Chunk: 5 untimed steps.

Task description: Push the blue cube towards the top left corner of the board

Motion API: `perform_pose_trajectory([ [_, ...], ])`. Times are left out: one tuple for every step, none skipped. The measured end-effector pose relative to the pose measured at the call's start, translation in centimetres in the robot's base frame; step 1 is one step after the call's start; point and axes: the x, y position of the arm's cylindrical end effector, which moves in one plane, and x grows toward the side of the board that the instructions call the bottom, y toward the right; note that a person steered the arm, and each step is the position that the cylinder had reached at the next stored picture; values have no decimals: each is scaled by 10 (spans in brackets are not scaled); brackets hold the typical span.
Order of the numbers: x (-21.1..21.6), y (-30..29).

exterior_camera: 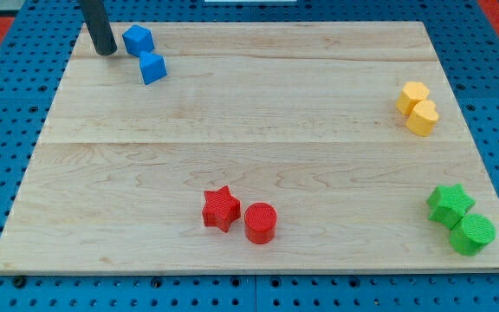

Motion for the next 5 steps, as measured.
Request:
perform_pose_trajectory([
  [10,41],
  [-2,69],
  [-20,51],
  [-25,10],
  [-24,-1],
])
